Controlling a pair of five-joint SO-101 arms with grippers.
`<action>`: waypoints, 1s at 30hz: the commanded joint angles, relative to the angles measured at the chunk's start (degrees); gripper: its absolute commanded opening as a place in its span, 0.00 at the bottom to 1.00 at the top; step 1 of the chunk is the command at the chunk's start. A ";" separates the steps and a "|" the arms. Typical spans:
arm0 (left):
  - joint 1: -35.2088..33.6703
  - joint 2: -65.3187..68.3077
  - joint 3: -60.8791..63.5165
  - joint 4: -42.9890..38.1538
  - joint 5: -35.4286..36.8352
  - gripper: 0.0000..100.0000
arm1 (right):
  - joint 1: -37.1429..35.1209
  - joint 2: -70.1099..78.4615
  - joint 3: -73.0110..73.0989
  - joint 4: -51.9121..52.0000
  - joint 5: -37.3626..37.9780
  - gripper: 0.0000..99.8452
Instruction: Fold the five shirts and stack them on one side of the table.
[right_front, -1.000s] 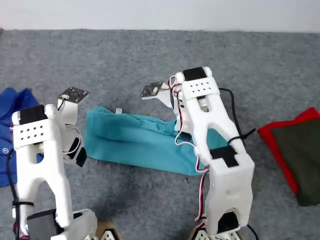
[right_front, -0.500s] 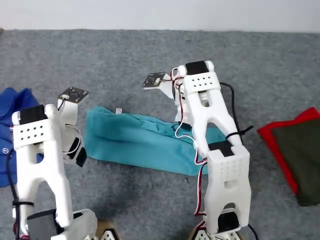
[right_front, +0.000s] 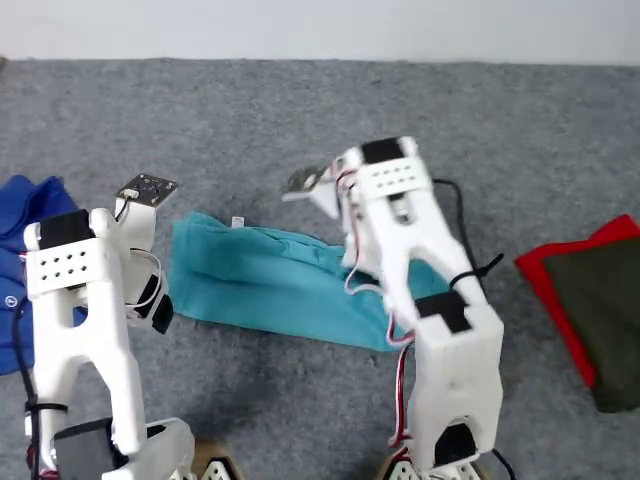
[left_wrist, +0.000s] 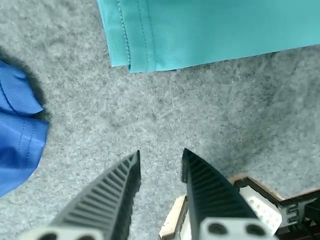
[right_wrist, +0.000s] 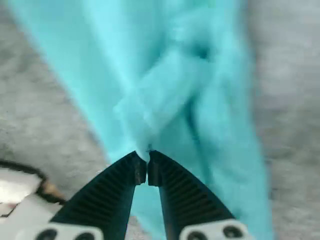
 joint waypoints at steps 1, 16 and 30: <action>0.44 -2.11 -0.13 0.00 -0.35 0.13 | -2.51 -8.66 2.81 2.07 -1.23 0.01; 0.35 -1.85 -0.57 -1.67 -0.26 0.13 | -2.15 -18.77 1.41 2.15 -13.71 0.02; -0.79 15.74 -13.49 -7.82 -0.18 0.25 | 3.03 -24.66 -4.40 2.24 -17.32 0.02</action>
